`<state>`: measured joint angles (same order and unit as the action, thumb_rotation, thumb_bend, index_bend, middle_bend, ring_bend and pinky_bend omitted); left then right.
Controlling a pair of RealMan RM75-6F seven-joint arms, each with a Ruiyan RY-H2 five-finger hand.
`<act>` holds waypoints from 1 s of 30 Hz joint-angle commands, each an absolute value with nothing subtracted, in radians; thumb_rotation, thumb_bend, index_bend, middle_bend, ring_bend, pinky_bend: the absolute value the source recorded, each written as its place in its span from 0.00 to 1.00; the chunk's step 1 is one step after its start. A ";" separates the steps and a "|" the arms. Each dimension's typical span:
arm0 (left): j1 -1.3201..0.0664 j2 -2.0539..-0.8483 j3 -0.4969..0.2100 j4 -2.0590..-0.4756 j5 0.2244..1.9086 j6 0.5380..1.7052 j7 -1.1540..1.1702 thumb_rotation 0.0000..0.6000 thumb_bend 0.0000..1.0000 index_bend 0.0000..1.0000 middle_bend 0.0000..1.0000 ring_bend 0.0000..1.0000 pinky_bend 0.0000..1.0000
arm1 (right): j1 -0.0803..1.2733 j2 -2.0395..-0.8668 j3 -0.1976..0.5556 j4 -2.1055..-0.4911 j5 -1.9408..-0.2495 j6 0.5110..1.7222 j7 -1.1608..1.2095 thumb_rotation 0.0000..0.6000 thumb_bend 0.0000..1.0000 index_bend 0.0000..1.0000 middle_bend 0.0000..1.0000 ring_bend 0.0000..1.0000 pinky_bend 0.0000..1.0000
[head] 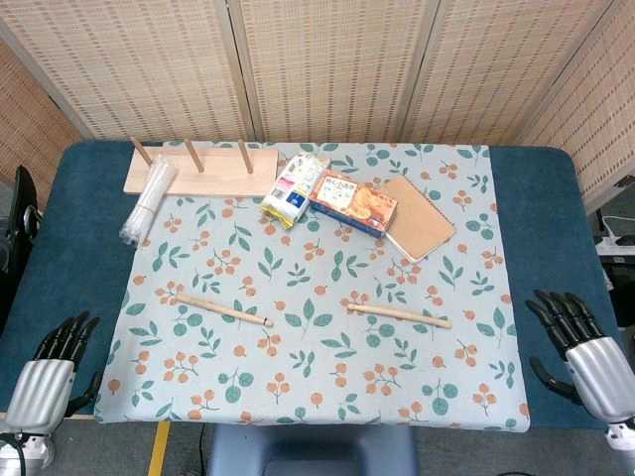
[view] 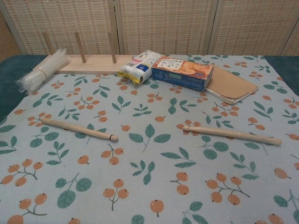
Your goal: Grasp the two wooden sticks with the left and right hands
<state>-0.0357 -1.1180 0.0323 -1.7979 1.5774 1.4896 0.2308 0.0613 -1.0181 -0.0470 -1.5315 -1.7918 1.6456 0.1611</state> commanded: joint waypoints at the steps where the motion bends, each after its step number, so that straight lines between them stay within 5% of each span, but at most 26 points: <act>1: -0.039 -1.125 0.033 -1.796 1.580 1.485 0.239 1.00 0.43 0.00 0.00 0.00 0.15 | 0.061 -1.015 -0.049 -1.532 -1.793 1.644 0.165 1.00 0.32 0.00 0.00 0.00 0.01; 17: -0.180 -1.327 -0.031 -1.640 1.550 1.313 0.283 1.00 0.44 0.01 0.08 0.03 0.15 | 0.122 -1.076 0.000 -1.538 -1.746 1.554 0.072 1.00 0.32 0.00 0.00 0.00 0.02; 20: -0.262 -1.426 -0.060 -1.533 1.518 1.200 0.316 1.00 0.44 0.04 0.12 0.04 0.14 | 0.142 -1.087 0.022 -1.559 -1.745 1.548 0.044 1.00 0.32 0.00 0.00 0.00 0.01; 30: -0.378 -1.604 -0.070 -1.281 1.510 1.092 0.296 1.00 0.44 0.14 0.15 0.05 0.14 | 0.168 -1.081 0.032 -1.597 -1.728 1.503 -0.027 1.00 0.32 0.00 0.00 0.00 0.02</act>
<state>-0.3393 -1.5534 -0.0644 -1.3463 1.5175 1.1317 0.3003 0.1651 -1.0811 0.0315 -1.5944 -1.7311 1.5077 -0.0221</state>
